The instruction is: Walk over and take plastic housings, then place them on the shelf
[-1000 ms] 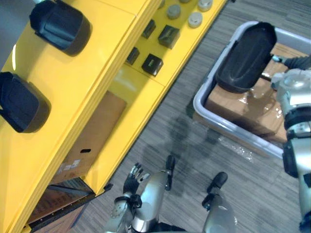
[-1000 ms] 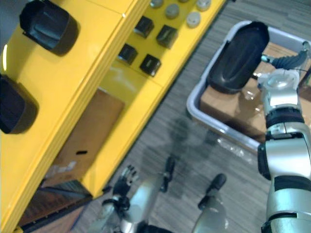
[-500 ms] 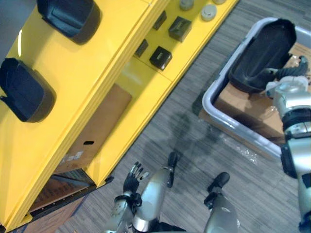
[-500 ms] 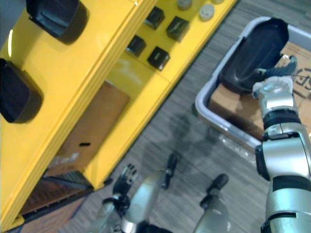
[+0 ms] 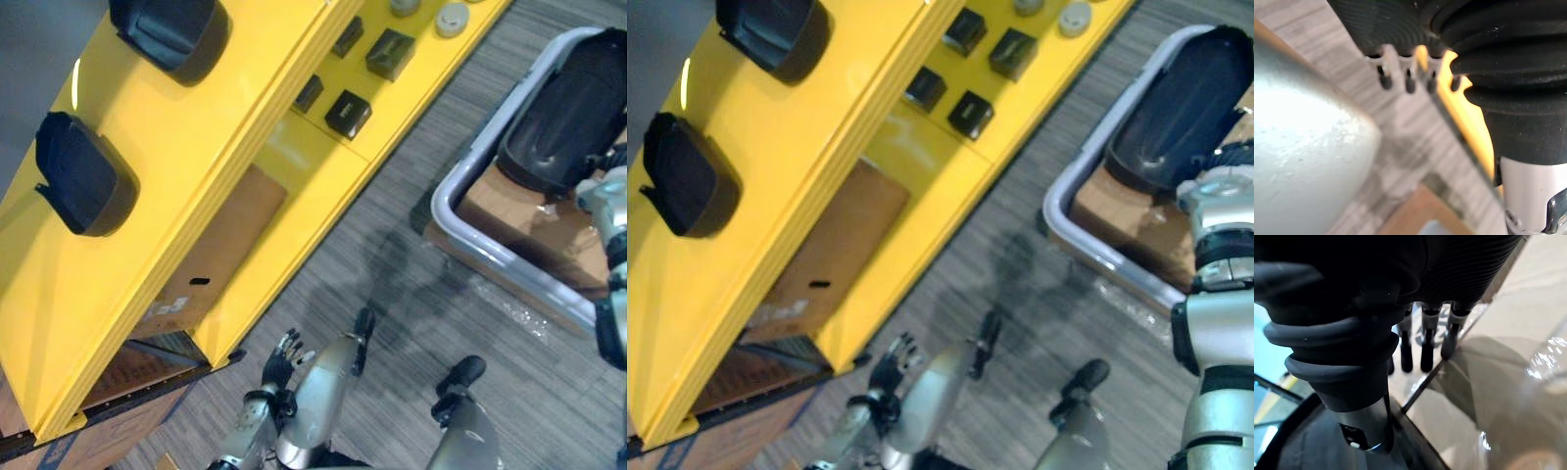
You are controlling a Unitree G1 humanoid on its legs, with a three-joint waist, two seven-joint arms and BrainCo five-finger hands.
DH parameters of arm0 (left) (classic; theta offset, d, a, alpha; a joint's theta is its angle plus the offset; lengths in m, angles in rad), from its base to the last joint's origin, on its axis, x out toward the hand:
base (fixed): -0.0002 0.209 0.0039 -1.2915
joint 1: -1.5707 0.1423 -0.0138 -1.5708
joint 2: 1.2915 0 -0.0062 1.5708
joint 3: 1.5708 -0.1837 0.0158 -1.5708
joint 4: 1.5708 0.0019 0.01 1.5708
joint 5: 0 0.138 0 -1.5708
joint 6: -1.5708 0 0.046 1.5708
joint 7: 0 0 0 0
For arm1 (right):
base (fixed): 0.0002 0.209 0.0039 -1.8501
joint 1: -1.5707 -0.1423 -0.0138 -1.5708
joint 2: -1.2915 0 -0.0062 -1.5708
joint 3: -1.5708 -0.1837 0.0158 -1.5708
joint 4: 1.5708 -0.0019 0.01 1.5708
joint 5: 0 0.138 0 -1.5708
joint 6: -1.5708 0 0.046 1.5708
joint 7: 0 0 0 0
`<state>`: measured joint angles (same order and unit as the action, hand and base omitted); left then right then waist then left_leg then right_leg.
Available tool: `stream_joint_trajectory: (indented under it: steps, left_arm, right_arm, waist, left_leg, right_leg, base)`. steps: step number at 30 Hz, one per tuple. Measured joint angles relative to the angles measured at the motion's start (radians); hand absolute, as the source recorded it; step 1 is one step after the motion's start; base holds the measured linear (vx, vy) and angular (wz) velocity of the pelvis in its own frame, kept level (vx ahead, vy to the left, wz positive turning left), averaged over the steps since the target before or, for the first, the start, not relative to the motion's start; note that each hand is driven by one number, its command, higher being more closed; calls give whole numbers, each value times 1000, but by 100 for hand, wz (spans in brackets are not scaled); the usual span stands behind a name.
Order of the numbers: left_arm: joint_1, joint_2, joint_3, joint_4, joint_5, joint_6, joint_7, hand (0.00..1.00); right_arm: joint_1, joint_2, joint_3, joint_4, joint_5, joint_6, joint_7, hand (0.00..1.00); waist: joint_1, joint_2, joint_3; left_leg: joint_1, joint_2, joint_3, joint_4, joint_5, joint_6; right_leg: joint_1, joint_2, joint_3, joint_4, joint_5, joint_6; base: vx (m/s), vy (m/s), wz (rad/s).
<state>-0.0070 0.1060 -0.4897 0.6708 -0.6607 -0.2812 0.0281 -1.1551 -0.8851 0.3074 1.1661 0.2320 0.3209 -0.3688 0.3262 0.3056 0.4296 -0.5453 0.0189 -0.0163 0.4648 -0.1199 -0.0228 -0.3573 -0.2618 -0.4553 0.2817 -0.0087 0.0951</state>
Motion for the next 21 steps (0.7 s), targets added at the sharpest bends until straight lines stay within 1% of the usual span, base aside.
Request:
stream_joint_trajectory:
  steps: [4,5,7,10,13,15,18,21]
  left_arm:
    - [-4,-1,-3,0,-1,-1,-1,0]
    - [-6,-3,-3,0,-2,-2,-1,0]
    - [-6,-4,-5,0,-9,-4,-2,0]
    - [-6,-3,-19,0,-9,-4,-2,0]
    - [-5,-1,-24,-1,-9,-4,-4,0]
    - [-3,0,-24,-4,-9,-4,-5,0]
    - [12,4,-23,-25,-9,-1,-7,0]
    - [42,4,-12,-62,-8,0,-9,0]
  right_arm:
    - [0,-11,2,4,-30,3,3,100]
    - [0,-13,5,7,-52,3,2,100]
    - [0,-12,9,10,-79,4,-1,100]
    - [1,-11,13,31,-138,9,-8,100]
    - [2,-12,46,33,-202,-4,-33,100]
    - [2,-12,50,36,-248,-37,-51,100]
    - [1,-22,75,35,-304,-81,-51,100]
    - [0,-30,129,3,-367,-145,-44,100]
  waist:
    - [13,1,-1]
    - [18,1,-1]
    - [19,2,-1]
    - [24,10,-8]
    - [23,11,-8]
    - [18,11,-8]
    - [10,10,-8]
    - [-18,3,-3]
  left_leg:
    - [0,4,0,1,-3,-4]
    - [0,4,-1,2,-3,-4]
    - [1,3,-4,10,-6,-6]
    - [1,6,-10,37,-30,-6]
    - [3,4,-9,39,-31,-5]
    - [4,5,-9,41,-31,-5]
    - [6,10,-9,51,-37,-2]
    - [37,18,-3,51,-45,-2]
  right_leg:
    - [-7,-1,0,16,-4,0]
    - [-10,-1,0,23,-8,0]
    - [-10,-4,0,37,-19,1]
    - [-11,-8,0,59,-42,1]
    - [-9,-12,0,63,-45,1]
    - [-7,-11,0,62,-44,2]
    - [1,-3,0,59,-44,2]
    - [31,5,4,48,-43,2]
  base:
    - [59,-12,-5]
    - [46,-21,-5]
    - [23,-11,-1]
    - [0,0,0]
    - [-3,10,0]
    - [0,0,0]
    - [4,0,-1]
    - [4,3,-6]
